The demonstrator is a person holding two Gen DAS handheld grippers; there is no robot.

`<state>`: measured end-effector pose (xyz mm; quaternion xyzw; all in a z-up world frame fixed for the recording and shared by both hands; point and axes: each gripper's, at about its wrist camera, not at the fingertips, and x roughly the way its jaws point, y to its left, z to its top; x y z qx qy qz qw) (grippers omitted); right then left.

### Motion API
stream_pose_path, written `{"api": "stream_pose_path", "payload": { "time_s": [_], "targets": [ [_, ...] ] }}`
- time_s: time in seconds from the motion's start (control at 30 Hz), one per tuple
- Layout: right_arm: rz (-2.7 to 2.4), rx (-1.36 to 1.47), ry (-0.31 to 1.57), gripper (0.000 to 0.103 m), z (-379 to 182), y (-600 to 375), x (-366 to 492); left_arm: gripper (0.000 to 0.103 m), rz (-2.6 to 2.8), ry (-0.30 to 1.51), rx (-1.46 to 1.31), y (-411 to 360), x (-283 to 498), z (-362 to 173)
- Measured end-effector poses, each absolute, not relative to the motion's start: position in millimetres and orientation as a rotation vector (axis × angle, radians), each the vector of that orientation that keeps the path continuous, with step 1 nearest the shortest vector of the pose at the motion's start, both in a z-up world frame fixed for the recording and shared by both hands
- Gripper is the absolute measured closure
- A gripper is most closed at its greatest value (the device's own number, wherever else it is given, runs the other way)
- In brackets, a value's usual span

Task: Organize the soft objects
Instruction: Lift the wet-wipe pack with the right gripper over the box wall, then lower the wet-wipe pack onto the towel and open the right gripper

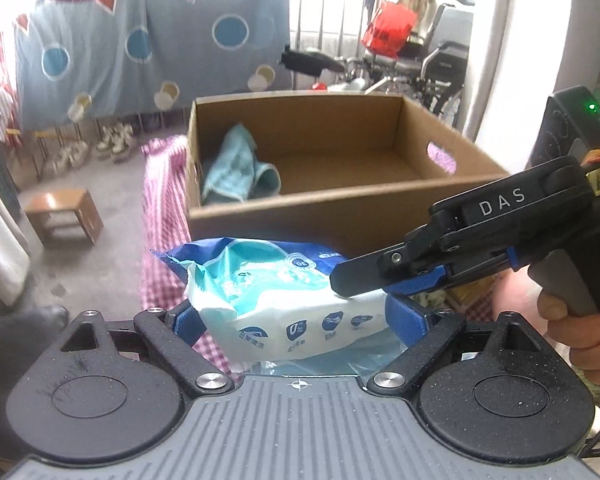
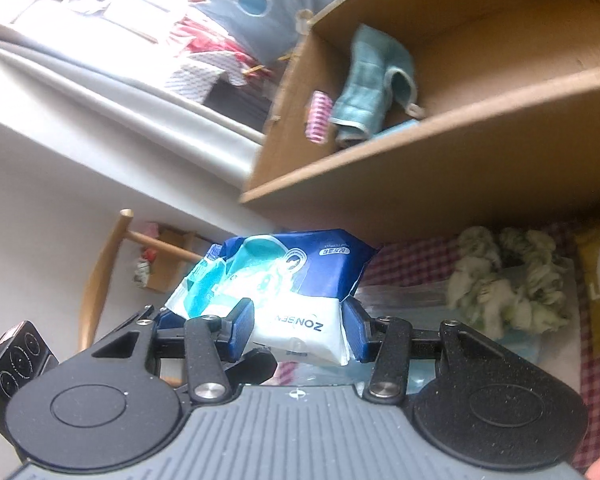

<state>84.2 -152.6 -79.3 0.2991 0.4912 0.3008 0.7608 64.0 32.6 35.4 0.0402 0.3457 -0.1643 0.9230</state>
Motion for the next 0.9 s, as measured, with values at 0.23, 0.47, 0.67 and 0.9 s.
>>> {"api": "stream_pose_path", "payload": {
  "time_s": [0.23, 0.47, 0.67, 0.9],
  "targets": [
    [0.752, 0.641, 0.959, 0.051, -38.6, -156.6, 76.7, 0.011, -0.310, 0.604, 0.163, 14.5, 58.8, 76.3],
    [0.770, 0.616, 0.853, 0.051, 2.6, -184.4, 95.5, 0.011, -0.365, 0.553, 0.191, -12.9, 98.9, 101.3],
    [0.706, 0.577, 0.825, 0.051, 23.6, -216.7, 145.2, 0.011, -0.455, 0.601, 0.225, -46.6, 169.8, 102.5],
    [0.621, 0.589, 0.937, 0.051, 8.2, -245.4, 242.5, 0.011, -0.517, 0.728, 0.245, -75.8, 265.7, 74.3]
  ]
}}
